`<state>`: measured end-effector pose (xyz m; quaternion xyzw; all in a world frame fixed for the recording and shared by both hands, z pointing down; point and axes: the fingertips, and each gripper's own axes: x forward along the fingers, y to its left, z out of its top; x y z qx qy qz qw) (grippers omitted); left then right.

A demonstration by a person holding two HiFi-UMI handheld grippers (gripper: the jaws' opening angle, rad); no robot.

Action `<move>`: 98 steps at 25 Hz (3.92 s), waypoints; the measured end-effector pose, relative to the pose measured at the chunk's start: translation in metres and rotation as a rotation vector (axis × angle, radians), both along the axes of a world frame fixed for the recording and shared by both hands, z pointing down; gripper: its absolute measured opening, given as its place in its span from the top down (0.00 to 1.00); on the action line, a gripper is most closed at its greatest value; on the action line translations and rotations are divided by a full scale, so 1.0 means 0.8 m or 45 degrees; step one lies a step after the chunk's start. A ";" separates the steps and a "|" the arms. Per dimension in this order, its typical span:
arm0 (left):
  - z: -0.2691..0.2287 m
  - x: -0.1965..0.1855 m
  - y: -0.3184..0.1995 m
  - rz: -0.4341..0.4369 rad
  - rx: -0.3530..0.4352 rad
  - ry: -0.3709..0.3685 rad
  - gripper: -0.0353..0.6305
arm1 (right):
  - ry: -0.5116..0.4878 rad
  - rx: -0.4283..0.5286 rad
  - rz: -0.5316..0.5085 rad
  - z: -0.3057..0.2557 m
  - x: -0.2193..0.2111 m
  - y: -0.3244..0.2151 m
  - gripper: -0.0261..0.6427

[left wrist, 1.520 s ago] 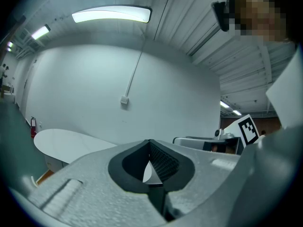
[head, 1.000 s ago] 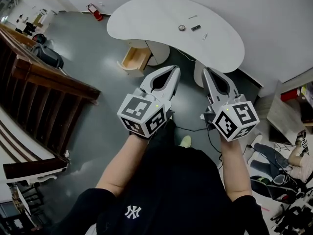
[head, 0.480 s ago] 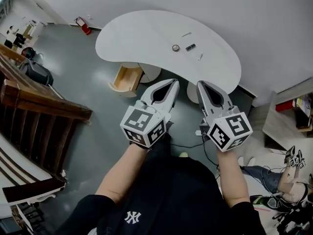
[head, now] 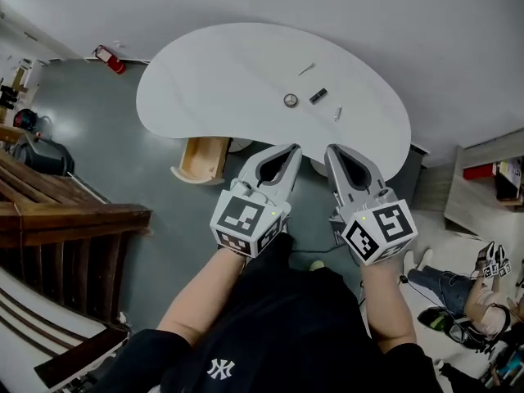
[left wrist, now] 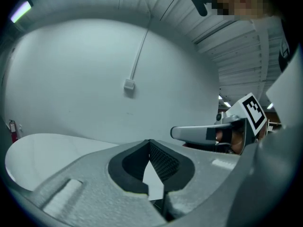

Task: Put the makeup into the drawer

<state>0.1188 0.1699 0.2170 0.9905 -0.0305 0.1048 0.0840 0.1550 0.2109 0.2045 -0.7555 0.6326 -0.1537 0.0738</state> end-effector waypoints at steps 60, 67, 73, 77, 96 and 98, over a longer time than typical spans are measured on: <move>0.418 0.230 -0.230 0.031 0.224 -0.628 0.61 | -0.203 -0.292 -0.181 0.300 0.221 -0.232 0.94; 0.428 0.238 -0.230 0.039 0.221 -0.661 0.61 | -0.213 -0.301 -0.176 0.305 0.230 -0.231 0.94; 0.433 0.238 -0.230 0.042 0.238 -0.679 0.61 | -0.219 -0.316 -0.171 0.308 0.236 -0.233 0.94; 0.431 0.238 -0.230 0.040 0.258 -0.671 0.61 | -0.221 -0.325 -0.174 0.309 0.237 -0.233 0.94; 0.377 0.232 -0.236 -0.026 0.199 -0.603 0.61 | -0.174 -0.290 -0.207 0.275 0.225 -0.243 0.94; 0.365 0.226 -0.239 -0.037 0.203 -0.591 0.61 | -0.164 -0.287 -0.212 0.267 0.220 -0.247 0.94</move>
